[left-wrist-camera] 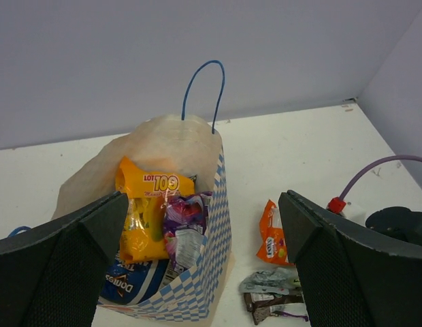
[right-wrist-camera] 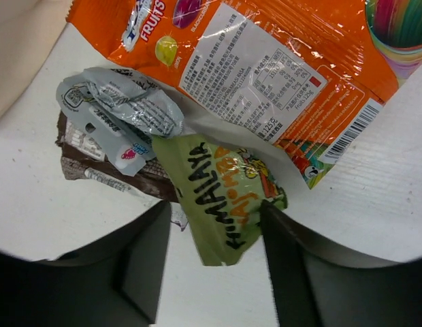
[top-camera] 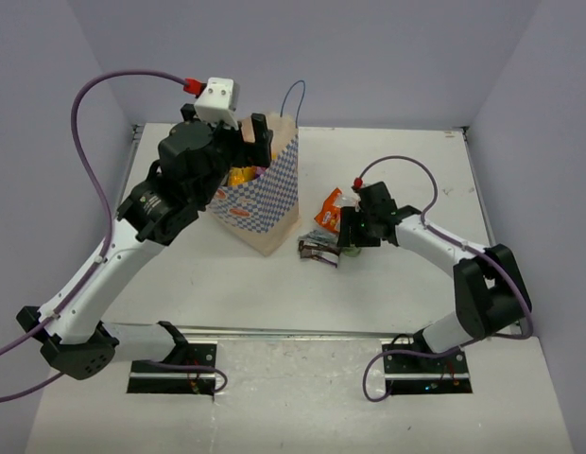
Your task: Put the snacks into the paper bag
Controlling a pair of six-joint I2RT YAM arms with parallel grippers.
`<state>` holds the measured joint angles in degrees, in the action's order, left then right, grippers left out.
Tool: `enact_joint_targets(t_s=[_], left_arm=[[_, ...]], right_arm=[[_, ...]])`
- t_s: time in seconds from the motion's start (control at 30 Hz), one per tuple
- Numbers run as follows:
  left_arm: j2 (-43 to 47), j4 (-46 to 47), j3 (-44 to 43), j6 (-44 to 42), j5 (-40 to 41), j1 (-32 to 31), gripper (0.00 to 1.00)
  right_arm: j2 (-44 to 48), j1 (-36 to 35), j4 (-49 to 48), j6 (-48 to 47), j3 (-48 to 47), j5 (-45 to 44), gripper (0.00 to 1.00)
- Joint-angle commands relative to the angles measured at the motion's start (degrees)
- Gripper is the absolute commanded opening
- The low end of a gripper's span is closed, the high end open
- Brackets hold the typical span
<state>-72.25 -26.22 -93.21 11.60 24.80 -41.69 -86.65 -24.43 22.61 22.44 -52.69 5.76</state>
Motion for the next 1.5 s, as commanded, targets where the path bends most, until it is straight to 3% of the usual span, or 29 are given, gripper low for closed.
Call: enact_joint_targets(t_s=[0.0, 0.07, 0.1, 0.13, 0.37, 0.67, 0.83, 1.03, 1.4, 1.43, 1.47], left_arm=[[-0.08, 2.66, -2.06, -3.51, 3.41, 0.03, 1.00], [0.18, 3.36, -2.24, -4.74, 5.51, 0.03, 1.00], [0.35, 3.71, -2.24, -5.26, 6.05, 0.03, 1.00], [0.35, 4.07, -2.41, -6.05, 6.49, 0.03, 1.00], [0.97, 4.25, -2.42, -6.76, 7.72, 0.03, 1.00], [4.39, 3.98, -0.57, -5.09, 8.95, 0.03, 1.00], [7.11, 1.18, 0.22, -2.55, 8.87, 0.03, 1.00], [9.67, -2.17, 1.28, -0.70, 8.69, 0.03, 1.00], [11.87, -0.95, 1.71, -5.09, 14.57, 0.03, 1.00], [12.04, -0.42, 2.24, -5.87, 14.84, 0.03, 1.00], [12.04, 0.02, 3.29, -6.32, 15.19, 0.03, 1.00]], right_arm=[[-0.45, -0.27, -1.52, 0.06, 0.30, 0.83, 0.52], [-0.27, -0.36, -1.34, 0.33, 0.74, 1.53, 0.31], [-0.01, -0.36, -1.17, 0.50, 1.00, 1.54, 0.08], [0.95, -0.45, -0.90, 1.03, 1.53, 1.45, 0.00], [9.99, -0.54, 3.22, 2.17, -0.57, 2.68, 0.00], [13.18, -0.62, 10.53, 3.05, -21.92, 9.16, 0.00], [9.49, -1.41, 3.08, 4.28, -34.47, 14.63, 0.00], [-4.12, -3.52, 2.88, 4.02, -53.09, 16.65, 0.00], [-20.04, -9.85, -0.90, 6.39, -72.36, 19.64, 0.00], [-21.70, -10.72, -1.51, 6.74, -73.17, 19.64, 0.01], [-22.41, -11.17, -2.13, 7.00, -73.70, 19.64, 0.11]])
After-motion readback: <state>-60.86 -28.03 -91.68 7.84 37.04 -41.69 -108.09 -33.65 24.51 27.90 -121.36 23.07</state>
